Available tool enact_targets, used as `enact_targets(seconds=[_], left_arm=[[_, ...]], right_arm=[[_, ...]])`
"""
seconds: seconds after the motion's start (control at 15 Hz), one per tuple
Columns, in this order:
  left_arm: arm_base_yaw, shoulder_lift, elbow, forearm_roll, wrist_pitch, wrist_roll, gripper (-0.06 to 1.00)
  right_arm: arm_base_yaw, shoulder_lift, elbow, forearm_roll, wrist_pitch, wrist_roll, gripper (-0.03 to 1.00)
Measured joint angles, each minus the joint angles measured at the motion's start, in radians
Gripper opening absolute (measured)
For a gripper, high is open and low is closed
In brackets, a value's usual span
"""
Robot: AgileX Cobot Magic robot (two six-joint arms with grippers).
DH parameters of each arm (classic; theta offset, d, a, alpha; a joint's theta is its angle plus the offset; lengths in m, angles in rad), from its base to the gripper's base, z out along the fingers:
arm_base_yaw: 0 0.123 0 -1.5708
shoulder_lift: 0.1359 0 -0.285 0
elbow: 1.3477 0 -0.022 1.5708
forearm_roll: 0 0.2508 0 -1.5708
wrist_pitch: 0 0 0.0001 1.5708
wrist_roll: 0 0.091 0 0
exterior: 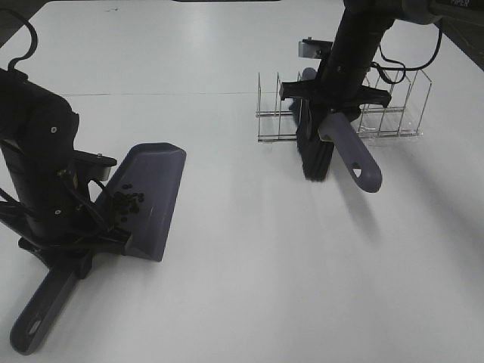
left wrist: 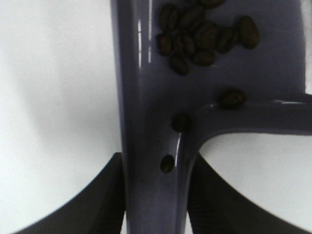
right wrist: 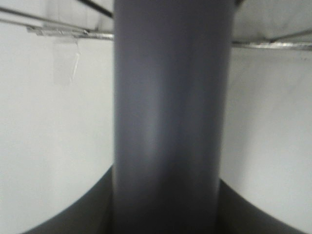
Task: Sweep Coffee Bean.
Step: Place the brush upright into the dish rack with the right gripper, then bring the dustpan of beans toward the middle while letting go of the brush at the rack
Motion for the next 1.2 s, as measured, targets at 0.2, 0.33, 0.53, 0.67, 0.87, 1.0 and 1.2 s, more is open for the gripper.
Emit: enact_targets(seconds=[0.2,0.33,0.53,0.67,0.87,1.0,1.2], left_arm=[[0.000,0.000,0.000,0.000,0.000,0.001,0.33],[0.000,0.000,0.000,0.000,0.000,0.005,0.33],[0.000,0.000,0.000,0.000,0.005,0.016,0.33],[0.000,0.000,0.000,0.000,0.005,0.017,0.33],[0.000,0.000,0.000,0.000,0.007,0.019,0.33],[0.000,0.000,0.000,0.000,0.007,0.019,0.33],[0.000,0.000,0.000,0.000,0.007,0.019,0.33]], right_arm=[[0.002,0.000,-0.037,-0.027,-0.014,0.010,0.29],[0.006,0.008,-0.037,-0.034,-0.017,0.020,0.29],[0.007,0.040,-0.041,-0.037,-0.019,0.022,0.29],[0.007,0.040,-0.043,-0.034,-0.019,0.021,0.29],[0.007,0.040,-0.044,-0.028,-0.019,0.021,0.29],[0.006,0.040,-0.044,-0.023,-0.019,0.023,0.38],[0.003,0.041,-0.046,0.004,-0.018,0.023,0.66]])
